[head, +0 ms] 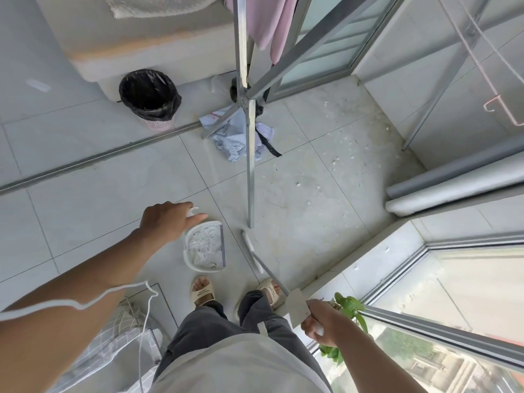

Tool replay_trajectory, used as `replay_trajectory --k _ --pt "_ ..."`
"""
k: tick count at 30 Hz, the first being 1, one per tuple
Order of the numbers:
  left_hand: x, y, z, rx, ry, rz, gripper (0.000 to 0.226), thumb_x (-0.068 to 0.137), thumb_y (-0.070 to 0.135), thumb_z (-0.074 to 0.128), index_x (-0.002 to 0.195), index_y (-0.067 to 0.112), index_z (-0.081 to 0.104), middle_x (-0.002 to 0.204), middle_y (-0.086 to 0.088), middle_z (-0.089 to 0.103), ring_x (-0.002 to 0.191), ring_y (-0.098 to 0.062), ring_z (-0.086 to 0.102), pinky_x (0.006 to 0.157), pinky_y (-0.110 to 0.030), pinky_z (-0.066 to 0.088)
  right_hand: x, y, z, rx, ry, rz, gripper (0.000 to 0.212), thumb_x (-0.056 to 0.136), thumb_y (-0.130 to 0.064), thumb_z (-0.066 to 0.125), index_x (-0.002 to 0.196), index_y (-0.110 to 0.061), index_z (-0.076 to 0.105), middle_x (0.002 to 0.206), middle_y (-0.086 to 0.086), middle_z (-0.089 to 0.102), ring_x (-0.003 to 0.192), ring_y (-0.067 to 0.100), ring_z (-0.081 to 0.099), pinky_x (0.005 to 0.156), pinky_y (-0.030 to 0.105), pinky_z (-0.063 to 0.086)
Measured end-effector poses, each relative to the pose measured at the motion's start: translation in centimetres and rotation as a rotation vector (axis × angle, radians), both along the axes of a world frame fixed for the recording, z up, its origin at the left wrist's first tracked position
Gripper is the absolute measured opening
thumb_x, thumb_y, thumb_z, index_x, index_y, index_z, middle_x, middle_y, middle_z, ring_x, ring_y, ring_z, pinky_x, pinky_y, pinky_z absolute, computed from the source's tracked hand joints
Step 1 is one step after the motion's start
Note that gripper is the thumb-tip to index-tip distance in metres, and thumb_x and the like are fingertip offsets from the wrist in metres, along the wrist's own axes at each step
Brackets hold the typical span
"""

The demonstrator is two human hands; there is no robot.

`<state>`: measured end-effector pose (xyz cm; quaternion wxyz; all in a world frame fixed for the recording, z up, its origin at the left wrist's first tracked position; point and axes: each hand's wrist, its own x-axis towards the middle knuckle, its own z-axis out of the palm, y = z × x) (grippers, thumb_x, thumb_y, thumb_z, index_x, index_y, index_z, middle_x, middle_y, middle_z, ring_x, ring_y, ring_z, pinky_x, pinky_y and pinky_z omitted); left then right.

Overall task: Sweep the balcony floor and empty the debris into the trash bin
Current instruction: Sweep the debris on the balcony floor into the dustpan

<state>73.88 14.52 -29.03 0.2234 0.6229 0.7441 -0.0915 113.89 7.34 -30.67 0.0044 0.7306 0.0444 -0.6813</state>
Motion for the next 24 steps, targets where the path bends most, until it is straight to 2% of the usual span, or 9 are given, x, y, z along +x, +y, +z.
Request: replay_trajectory --k 3,9,14,17,20,24 --pt "0.7 0.2 0.1 -0.004 0.006 -0.001 0.060 0.087 0.078 0.029 0.103 0.027 0.057 0.101 -0.004 0.069 0.097 -0.031 0.064 0.076 -0.033 0.044 0.3 0.8 -0.3 -0.009 0.010 0.052 0.029 0.102 -0.011 0.035 0.109 0.006 0.058 0.059 0.011 0.056 0.036 0.010 0.043 0.028 0.015 0.032" --pt "2.0 0.8 0.6 -0.044 -0.010 -0.002 0.064 0.087 0.078 0.028 0.117 0.029 0.057 0.115 -0.004 0.068 0.103 -0.031 0.063 0.081 -0.033 0.046 5.9 2.0 0.5 -0.014 0.138 -0.110 0.029 0.102 -0.010 0.033 0.108 0.005 0.057 0.066 0.012 0.052 0.034 0.009 0.040 0.024 0.014 0.029" --pt "5.3 2.2 1.6 -0.081 -0.055 -0.049 0.068 0.087 0.078 0.029 0.130 0.031 0.054 0.130 0.001 0.063 0.112 -0.028 0.061 0.086 -0.034 0.044 10.3 1.7 0.8 0.050 0.107 -0.091 0.034 0.105 -0.016 0.032 0.111 0.005 0.059 0.068 0.012 0.057 0.036 0.008 0.041 0.026 0.014 0.029" --pt "8.5 3.9 3.0 -0.046 -0.043 -0.107 0.067 0.086 0.079 0.030 0.115 0.028 0.060 0.120 -0.001 0.066 0.106 -0.028 0.062 0.078 -0.032 0.040 12.1 1.1 0.0 0.090 0.034 -0.096 0.031 0.104 -0.018 0.039 0.107 0.003 0.062 0.067 0.010 0.055 0.037 0.008 0.040 0.028 0.015 0.028" --pt "12.6 5.8 4.8 -0.023 0.022 -0.186 0.059 0.087 0.077 0.032 0.105 0.028 0.060 0.112 -0.003 0.066 0.104 -0.027 0.061 0.077 -0.031 0.039 13.6 0.2 -0.3 0.137 -0.036 -0.134 0.027 0.100 -0.020 0.052 0.100 0.003 0.065 0.056 0.008 0.054 0.034 0.009 0.041 0.030 0.013 0.026" --pt "17.2 8.1 6.8 0.032 0.080 -0.242 0.056 0.087 0.078 0.030 0.096 0.030 0.058 0.105 -0.003 0.065 0.098 -0.027 0.061 0.073 -0.031 0.037 16.6 -1.3 -0.4 0.178 -0.074 -0.316 0.018 0.097 -0.011 0.056 0.098 0.006 0.063 0.051 0.011 0.054 0.031 0.011 0.043 0.029 0.013 0.033"
